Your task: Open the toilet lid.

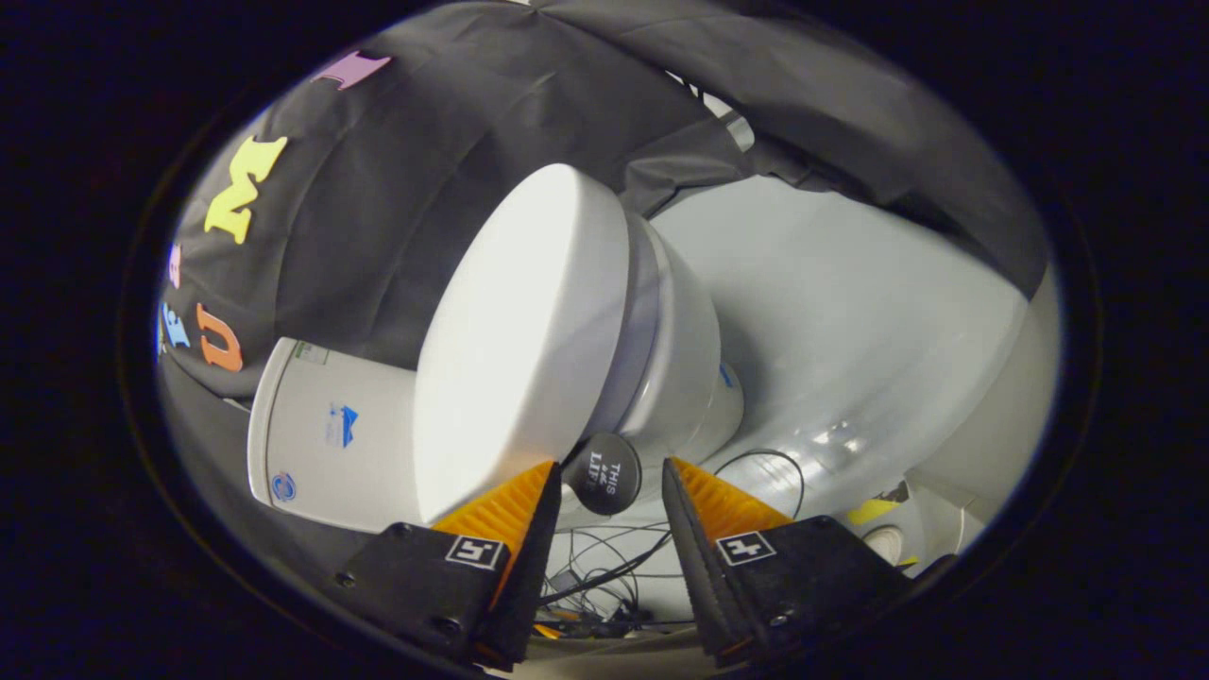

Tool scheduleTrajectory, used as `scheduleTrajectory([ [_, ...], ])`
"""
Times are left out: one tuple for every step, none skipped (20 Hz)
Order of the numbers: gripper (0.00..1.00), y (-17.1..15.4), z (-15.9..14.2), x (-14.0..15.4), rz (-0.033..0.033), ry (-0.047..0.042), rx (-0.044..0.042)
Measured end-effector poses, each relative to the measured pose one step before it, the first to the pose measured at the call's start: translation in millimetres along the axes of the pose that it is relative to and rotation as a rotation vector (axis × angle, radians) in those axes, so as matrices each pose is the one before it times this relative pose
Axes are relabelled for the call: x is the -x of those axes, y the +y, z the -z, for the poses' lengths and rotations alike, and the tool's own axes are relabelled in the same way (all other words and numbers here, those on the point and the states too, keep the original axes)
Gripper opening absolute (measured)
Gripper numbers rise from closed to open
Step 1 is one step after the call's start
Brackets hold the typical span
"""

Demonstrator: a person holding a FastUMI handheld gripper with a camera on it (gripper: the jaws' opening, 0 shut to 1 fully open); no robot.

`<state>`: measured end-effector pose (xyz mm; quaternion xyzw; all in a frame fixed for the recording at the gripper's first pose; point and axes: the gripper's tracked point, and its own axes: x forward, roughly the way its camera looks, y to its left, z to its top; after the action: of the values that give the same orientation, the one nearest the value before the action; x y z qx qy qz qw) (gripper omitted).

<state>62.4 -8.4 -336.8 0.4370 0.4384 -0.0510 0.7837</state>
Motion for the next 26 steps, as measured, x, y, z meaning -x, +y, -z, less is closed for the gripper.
scheduleTrajectory([
  [0.62, -0.02, 2.4, 0.47, -0.02045, 0.00635, -0.02426],
  [0.6, 1.45, 3.59, -1.69, -0.01896, 0.02203, -0.02015],
  [0.53, -0.67, -0.37, -2.55, -0.01566, 0.00005, -0.01978],
  [0.51, 1.53, -3.15, -1.34, -0.01942, -0.0045, -0.0192],
  [0.44, 1.05, -2.55, 0.85, -0.00709, -0.00994, -0.02638],
  [0.38, -0.03, 1.18, -0.5, -0.00623, -0.00022, -0.01887],
  [0.34, -0.31, -0.22, 1.19, -0.00945, 0.00087, -0.00785],
  [0.32, 0.88, -1.92, 0.49, -0.01183, -0.00238, -0.01368],
  [0.3, 1.1, -1.93, 1.28, -0.01346, -0.00251, -0.02237],
  [0.28, 0.25, -0.53, 1.17, -0.00759, -0.00346, -0.02329],
  [0.24, -2.59, -2.22, 0.39, 0.00992, -0.0091, -0.0133],
  [0.22, -0.32, -1.54, 0.33, 0.00212, -0.00816, -0.00857],
  [0.2, 1.39, 0.05, 0.89, 0.00065, -0.00632, -0.00896],
  [0.19, 0.25, -1.78, 1.54, -0.00226, -0.00675, -0.01095],
  [0.17, 1.68, -0.24, 0.66, -0.00663, -0.00276, -0.02063],
  [0.16, 1.23, 1.04, 0.34, -0.00653, -0.00537, -0.02735],
  [0.14, 1.63, -0.97, -0.74, -0.00651, -0.00324, -0.02999],
  [0.13, 1.17, -0.86, 0.31, -0.00144, -0.003, -0.0136],
  [0.12, -0.83, 2.61, -2.58, 0.00676, -0.00447, 0.00415],
  [0.1, -0.67, -1.88, 1.98, 0.01082, -0.00348, 0.01127],
  [0.09, -0.29, -0.33, 0.61, 0.00843, -0.00097, 0.01179],
  [0.09, 1.29, -1.49, 1.94, -0.00123, -0.00226, 0.00101],
  [0.09, 5.28, -0.81, 2.97, -0.00744, -0.00481, -0.00314],
  [0.09, 7.6, 0.3, 3.06, -0.00445, -0.00359, -0.00366],
  [0.09, 8.87, 2.5, 1.3, -0.00064, -0.00289, 0.00564],
  [0.09, 4.06, 0.5, 0.83, 0.0029, -0.00254, 0.01374],
])
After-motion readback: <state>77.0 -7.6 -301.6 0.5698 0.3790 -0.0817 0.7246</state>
